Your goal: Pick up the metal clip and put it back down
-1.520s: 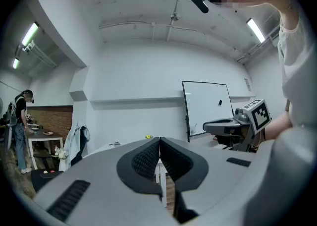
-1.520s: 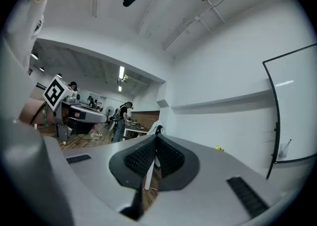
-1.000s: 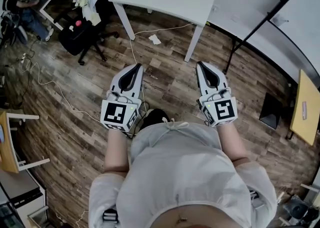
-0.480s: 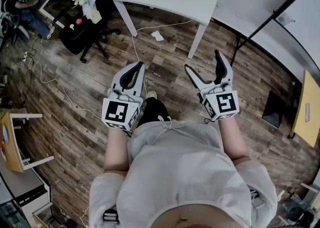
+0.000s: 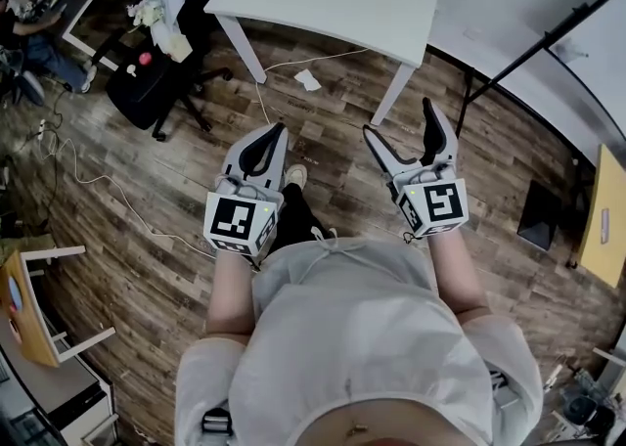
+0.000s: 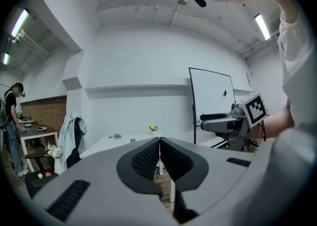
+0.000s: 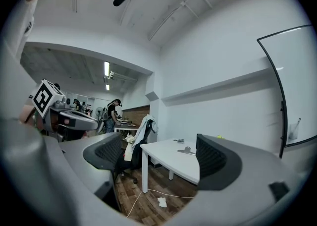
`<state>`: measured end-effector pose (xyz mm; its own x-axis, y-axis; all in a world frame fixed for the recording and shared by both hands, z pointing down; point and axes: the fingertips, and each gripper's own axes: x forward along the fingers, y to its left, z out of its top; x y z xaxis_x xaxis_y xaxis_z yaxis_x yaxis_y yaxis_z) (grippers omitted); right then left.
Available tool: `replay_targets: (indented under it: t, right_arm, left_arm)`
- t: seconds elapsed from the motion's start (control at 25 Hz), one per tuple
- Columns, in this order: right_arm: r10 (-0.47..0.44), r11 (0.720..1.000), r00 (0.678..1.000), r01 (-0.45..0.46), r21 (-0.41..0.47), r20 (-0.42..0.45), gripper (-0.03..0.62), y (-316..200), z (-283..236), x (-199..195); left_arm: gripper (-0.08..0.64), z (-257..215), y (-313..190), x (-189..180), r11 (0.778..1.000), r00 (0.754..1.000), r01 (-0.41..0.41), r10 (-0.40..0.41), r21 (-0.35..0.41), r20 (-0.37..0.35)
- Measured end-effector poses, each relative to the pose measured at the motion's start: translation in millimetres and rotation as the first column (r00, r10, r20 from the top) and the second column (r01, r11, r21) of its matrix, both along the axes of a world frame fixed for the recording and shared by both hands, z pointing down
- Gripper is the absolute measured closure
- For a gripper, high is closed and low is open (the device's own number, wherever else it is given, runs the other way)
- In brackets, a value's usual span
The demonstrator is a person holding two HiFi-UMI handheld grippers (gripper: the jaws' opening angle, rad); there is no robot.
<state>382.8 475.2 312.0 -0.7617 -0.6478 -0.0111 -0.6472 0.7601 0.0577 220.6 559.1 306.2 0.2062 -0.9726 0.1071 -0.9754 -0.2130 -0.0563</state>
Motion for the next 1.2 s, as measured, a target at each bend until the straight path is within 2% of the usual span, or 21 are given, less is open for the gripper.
replay_targets:
  t: [0.2, 0.36, 0.64, 1.0, 1.2]
  right_arm:
    - [0.057, 0.998, 0.998, -0.057, -0.013, -0.015, 0.123, -59.6, -3.0, -62.3]
    - [0.106, 0.994, 0.994, -0.106, -0.015, -0.018, 0.123, -115.6, -10.0, -115.8]
    - [0.194, 0.977, 0.981, -0.195, -0.081, -0.027, 0.123, -198.8, -0.2, -193.3]
    - [0.235, 0.953, 0.964, -0.254, -0.168, -0.123, 0.123, -272.2, 29.7, -237.2]
    - [0.241, 0.941, 0.953, -0.275, -0.196, -0.182, 0.123, -322.7, 55.1, -248.2]
  left_arm:
    - [0.54, -1.9, -68.3, -70.8, 1.0, 0.999, -0.024, 0.024, -0.002, -0.04]
    - [0.541, -11.9, -127.0, -127.4, 0.998, 0.997, -0.068, 0.068, 0.007, -0.034]
    - [0.54, -14.4, -218.6, -211.3, 0.989, 0.989, -0.145, 0.145, -0.007, -0.037]
    - [0.54, 7.4, -296.3, -255.2, 0.979, 0.978, -0.196, 0.191, -0.058, -0.084]
    - [0.541, 20.9, -345.6, -263.4, 0.976, 0.977, -0.205, 0.2, -0.075, -0.075]
